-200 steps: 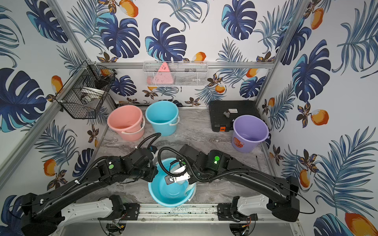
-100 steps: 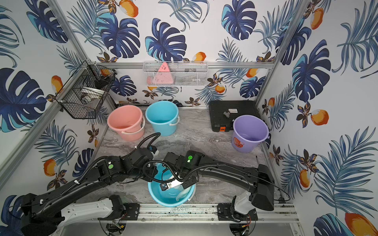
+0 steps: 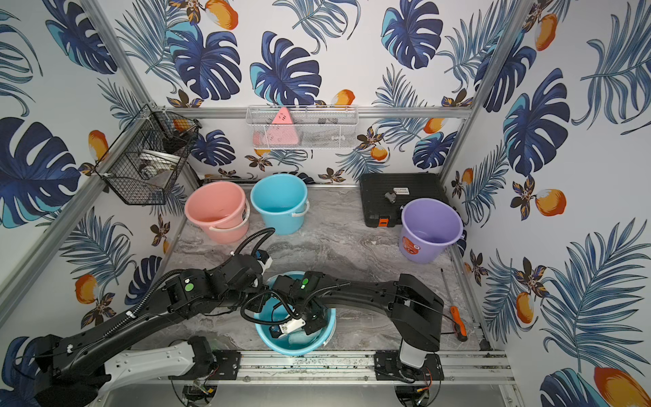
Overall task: Wipe the inside of the bucket with a cloth
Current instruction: Wipe the dirt from the inside of the bucket.
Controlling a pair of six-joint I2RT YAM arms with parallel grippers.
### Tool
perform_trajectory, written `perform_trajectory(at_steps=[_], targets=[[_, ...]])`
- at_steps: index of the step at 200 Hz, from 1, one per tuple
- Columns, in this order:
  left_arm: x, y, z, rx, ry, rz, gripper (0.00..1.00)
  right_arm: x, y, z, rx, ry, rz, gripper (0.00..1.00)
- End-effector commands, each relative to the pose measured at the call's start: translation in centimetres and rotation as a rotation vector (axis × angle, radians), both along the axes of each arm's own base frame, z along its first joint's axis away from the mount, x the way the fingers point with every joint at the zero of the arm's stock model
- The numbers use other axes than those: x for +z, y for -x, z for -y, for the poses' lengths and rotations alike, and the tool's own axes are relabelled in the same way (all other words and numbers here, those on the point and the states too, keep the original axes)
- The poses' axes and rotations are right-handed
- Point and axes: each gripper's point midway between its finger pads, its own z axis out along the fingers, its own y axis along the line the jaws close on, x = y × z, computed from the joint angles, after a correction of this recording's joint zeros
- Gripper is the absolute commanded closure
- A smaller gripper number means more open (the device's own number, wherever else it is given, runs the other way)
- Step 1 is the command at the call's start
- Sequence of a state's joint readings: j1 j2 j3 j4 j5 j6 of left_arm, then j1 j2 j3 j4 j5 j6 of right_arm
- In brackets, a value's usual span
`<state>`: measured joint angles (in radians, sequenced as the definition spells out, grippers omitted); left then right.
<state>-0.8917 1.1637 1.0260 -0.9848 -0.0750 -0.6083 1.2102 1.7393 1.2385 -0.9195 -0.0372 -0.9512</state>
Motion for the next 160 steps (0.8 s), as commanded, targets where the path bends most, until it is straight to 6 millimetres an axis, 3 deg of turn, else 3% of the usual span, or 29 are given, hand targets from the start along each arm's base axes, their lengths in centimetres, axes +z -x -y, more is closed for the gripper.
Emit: perform_trajectory(at_steps=[1,29,50,98,160], targets=[[0.6,-0.4,0.7,-0.014,0.035,0.028,1.0,-1.4,0.7,0.7,-0.021,0.052,-0.056,1.0],[0.5,-0.4,0.7,-0.01,0.039,0.028,1.0,-2.5,0.9,0.4,-0.033,0.036,-0.081,1.0],[0.8,-0.3,0.5,-0.007,0.04,0.039,1.0,-1.6,0.7,0.1,-0.057,0.008,-0.066,1.0],[0.9,-0.6,0.1,0.003,0.04,0.068,1.0,5.1,0.5,0.0,-0.089,-0.135,-0.023,1.0],[1.4,-0.8,-0.2,0.01,0.046,0.101,1.0,13.0,2.4,3.3,-0.188,-0.249,-0.037,1.0]])
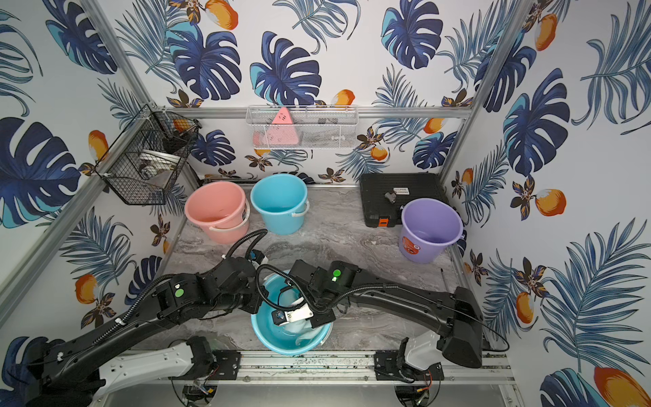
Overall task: Wipe the inside of the bucket with a cloth
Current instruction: Wipe the dirt from the inside of the bucket.
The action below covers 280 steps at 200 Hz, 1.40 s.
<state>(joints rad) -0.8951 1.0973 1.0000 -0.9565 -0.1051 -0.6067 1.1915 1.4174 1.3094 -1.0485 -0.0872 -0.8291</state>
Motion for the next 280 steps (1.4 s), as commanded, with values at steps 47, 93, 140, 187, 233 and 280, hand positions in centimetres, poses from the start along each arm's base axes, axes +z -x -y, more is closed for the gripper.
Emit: perform_trajectory(at_steps=[47,93,140,187,233,280], targets=[[0.6,-0.7,0.6,-0.008,0.04,0.049,1.0,5.2,4.5,2.7,-0.028,-0.098,-0.185,1.0],[0.4,-0.3,1.7,-0.061,0.069,0.027,1.0,4.6,4.4,0.7,0.034,-0.133,-0.195,1.0],[0.1,-0.1,1.7,-0.067,0.066,0.015,1.0,2.4,5.1,-2.7,0.199,-0.172,-0.248,1.0],[0.0,-0.1,1.5,-0.062,0.06,0.016,1.0,-2.0,6.1,-4.0,0.322,-0.176,-0.302,1.0],[0.0,-0.2,1.5,-0.062,0.056,0.018,1.0,-8.0,4.9,-3.4,0.304,-0.116,-0.298,1.0],[0.2,-0.3,1.5,-0.058,0.056,0.026,1.0,-11.9,2.7,-3.0,0.245,-0.091,-0.23,1.0]])
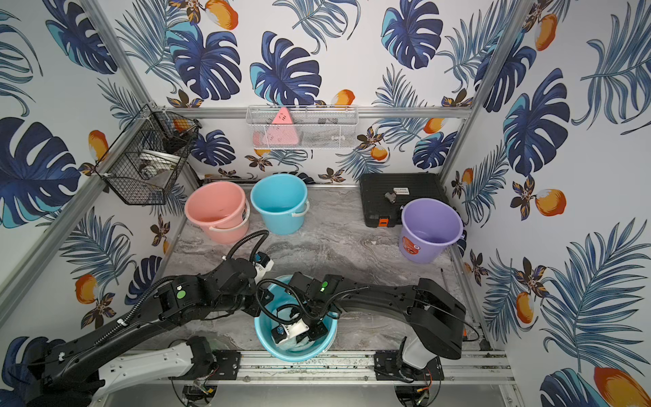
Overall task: Wipe the inside of the bucket with a cloth
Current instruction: Wipe the dirt from the inside of the bucket.
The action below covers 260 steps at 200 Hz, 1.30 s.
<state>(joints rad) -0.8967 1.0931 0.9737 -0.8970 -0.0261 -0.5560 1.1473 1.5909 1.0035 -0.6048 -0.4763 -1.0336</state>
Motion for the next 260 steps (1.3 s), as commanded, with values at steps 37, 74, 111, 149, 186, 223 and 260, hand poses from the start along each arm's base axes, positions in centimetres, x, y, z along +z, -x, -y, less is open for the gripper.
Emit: perform_trajectory(at_steps=[37,74,111,149,186,223,260], targets=[[0.7,-1.0,-0.1,0.036,0.02,0.058,1.0,-0.6,-1.9,0.8,-0.055,0.022,0.066,1.0],[1.6,-1.8,-0.4,0.063,0.031,0.118,1.0,4.6,-1.3,0.8,-0.087,-0.086,0.063,1.0],[2.5,-2.9,-0.7,0.089,0.041,0.202,1.0,9.2,-1.4,1.5,-0.188,-0.159,0.079,1.0],[2.4,-3.7,-1.1,0.105,0.03,0.261,1.0,13.4,-2.2,2.3,-0.403,-0.221,0.052,1.0],[2.0,-3.8,-1.2,0.097,0.021,0.273,1.0,16.8,-3.1,3.4,-0.688,-0.262,-0.055,1.0],[2.1,-3.7,-1.0,0.087,0.028,0.272,1.0,19.1,-5.3,4.3,-1.04,-0.293,-0.168,1.0],[2.1,-3.6,-0.9,0.088,0.034,0.269,1.0,18.9,-5.5,4.0,-1.324,-0.171,-0.399,1.0]])
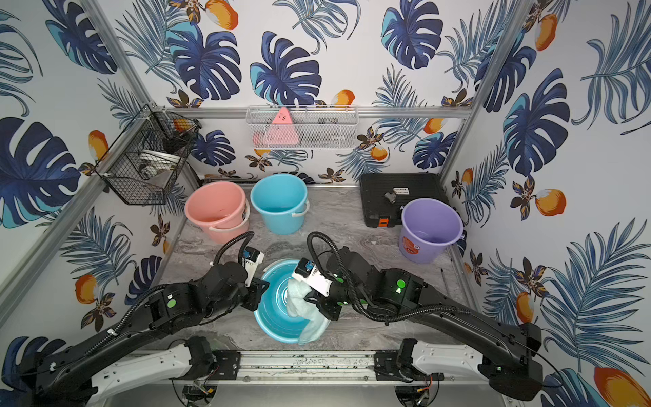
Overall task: Wipe the inside of the bucket with a cloth
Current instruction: Wipe the dirt from the inside of the bucket.
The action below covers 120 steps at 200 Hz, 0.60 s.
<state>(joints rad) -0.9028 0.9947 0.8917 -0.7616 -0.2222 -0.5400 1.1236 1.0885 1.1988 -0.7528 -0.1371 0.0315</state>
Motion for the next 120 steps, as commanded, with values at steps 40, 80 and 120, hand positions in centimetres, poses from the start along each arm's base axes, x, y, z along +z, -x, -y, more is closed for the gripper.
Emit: perform_trajectory(at_steps=[40,80,120], targets=[[0.8,-0.7,0.7,0.001,0.032,0.035,1.0,-2.7,1.5,-2.4,-0.31,-0.013,-0.542,1.0],[0.9,-0.7,1.0,-0.003,0.04,0.034,1.0,-4.0,1.3,-5.7,-0.283,-0.05,-0.556,1.0],[1.0,-0.7,1.2,0.0,0.047,0.035,1.0,-6.5,0.2,-9.0,-0.287,-0.074,-0.544,1.0]])
